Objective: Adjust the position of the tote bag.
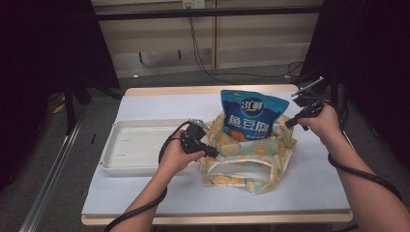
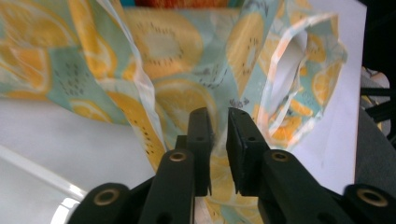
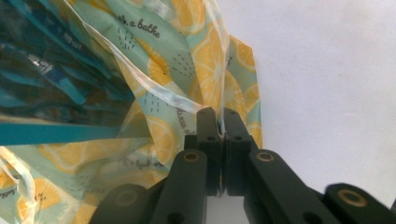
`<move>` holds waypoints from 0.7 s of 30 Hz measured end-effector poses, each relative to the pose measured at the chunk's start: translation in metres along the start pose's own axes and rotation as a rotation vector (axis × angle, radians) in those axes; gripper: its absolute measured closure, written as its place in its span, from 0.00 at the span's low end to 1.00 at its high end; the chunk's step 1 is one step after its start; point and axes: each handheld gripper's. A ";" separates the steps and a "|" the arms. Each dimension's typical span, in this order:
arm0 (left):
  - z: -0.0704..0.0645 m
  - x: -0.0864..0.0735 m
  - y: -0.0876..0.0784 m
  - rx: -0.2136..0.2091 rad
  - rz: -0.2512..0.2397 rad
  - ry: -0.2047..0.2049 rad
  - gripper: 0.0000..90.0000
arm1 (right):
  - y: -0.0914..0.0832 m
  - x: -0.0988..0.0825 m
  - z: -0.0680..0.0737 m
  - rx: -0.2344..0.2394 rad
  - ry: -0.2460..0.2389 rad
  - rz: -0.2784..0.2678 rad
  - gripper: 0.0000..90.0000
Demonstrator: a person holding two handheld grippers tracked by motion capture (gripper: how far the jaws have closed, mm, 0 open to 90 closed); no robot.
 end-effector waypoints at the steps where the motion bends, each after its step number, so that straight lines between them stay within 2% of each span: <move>1: 0.000 0.002 -0.003 -0.004 -0.004 0.006 0.82 | -0.001 0.000 0.001 -0.002 0.002 0.005 0.97; 2: 0.000 0.004 -0.004 -0.024 -0.024 0.003 0.82 | -0.003 0.000 0.001 -0.006 0.002 0.003 0.95; 3: 0.000 0.006 -0.008 -0.008 -0.018 0.012 0.80 | -0.003 -0.001 0.002 -0.005 0.002 -0.004 0.93; 4: 0.000 0.008 -0.008 -0.019 -0.043 0.005 0.78 | -0.003 -0.001 0.002 -0.004 -0.003 -0.003 0.92; 5: -0.001 0.010 -0.011 0.011 -0.026 0.017 0.77 | -0.004 -0.001 0.003 -0.001 -0.007 -0.006 0.90; 7: 0.000 0.014 -0.012 0.006 -0.051 0.012 0.76 | -0.005 -0.002 0.004 -0.001 -0.001 -0.007 0.85; 9: 0.002 0.018 -0.014 0.033 -0.056 0.013 0.76 | -0.005 -0.003 0.004 -0.003 -0.017 -0.011 0.79; 10: 0.003 0.019 -0.013 0.036 -0.075 0.008 0.77 | -0.006 -0.003 0.004 -0.003 -0.017 -0.002 0.77; 11: 0.005 0.021 -0.014 0.045 -0.067 0.006 0.78 | -0.006 -0.004 0.005 -0.014 0.001 0.000 0.76; 12: 0.006 0.023 -0.013 0.037 -0.088 0.006 0.78 | -0.006 -0.006 0.004 -0.009 -0.020 -0.016 0.74; 13: 0.006 0.025 -0.013 0.042 -0.092 0.005 0.78 | -0.008 -0.006 0.006 -0.013 -0.004 -0.004 0.72; 16: 0.008 0.029 -0.014 0.062 -0.105 0.002 0.78 | -0.010 -0.010 0.007 -0.006 -0.010 -0.009 0.70; 18: 0.010 0.033 -0.016 0.086 -0.096 0.006 0.79 | -0.013 -0.011 0.007 -0.010 -0.008 -0.010 0.69; 21: 0.013 0.035 -0.014 0.081 -0.105 -0.004 0.79 | -0.017 -0.014 0.009 -0.013 -0.017 -0.014 0.64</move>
Point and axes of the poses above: each handheld gripper's, and its own axes: y roughly forward along the jaws, x roughly out of its top, z roughly to its left, and after that the axes turned 14 degrees about -y, right-handed
